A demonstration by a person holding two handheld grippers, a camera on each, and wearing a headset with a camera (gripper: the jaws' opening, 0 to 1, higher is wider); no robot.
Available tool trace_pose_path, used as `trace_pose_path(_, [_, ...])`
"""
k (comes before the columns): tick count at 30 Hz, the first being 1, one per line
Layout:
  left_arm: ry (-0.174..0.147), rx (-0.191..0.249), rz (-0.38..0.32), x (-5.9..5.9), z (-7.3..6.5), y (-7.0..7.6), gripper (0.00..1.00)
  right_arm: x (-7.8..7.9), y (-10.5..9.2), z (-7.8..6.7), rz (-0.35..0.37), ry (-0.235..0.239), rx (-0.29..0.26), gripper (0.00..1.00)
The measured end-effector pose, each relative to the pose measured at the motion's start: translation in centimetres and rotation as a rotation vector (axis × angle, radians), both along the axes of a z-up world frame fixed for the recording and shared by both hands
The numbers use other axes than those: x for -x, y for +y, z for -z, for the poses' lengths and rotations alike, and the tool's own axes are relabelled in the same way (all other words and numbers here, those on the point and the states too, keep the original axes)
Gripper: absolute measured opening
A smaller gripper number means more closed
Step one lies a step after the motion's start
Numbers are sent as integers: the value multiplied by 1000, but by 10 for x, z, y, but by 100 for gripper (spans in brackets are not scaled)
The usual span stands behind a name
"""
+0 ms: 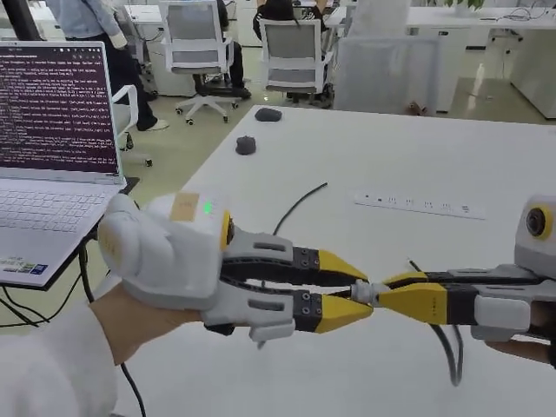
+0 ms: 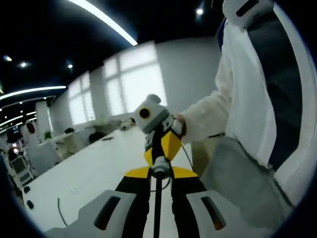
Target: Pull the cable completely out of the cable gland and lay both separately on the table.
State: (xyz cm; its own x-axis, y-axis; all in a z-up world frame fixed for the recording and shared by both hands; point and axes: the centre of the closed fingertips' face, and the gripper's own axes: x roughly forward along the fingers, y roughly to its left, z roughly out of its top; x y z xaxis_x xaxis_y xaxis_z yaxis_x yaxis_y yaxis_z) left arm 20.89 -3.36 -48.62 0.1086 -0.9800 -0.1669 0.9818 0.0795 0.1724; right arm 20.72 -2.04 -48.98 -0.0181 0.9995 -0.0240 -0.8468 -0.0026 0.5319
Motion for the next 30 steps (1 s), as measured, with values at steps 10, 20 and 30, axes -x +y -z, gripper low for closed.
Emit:
trace_pose_path(10, [212, 45, -25, -5, -2, 3, 15, 0, 1, -4, 9, -170, 34, 10])
trace_pose_path(20, [524, 126, -46, -13, -3, 10, 15, 2, 0, -9, -14, -428, 41, 10])
trace_pose_path(30, [447, 128, -90, -17, 0, 11, 15, -7, 0, -1, -23, -618, 87, 14])
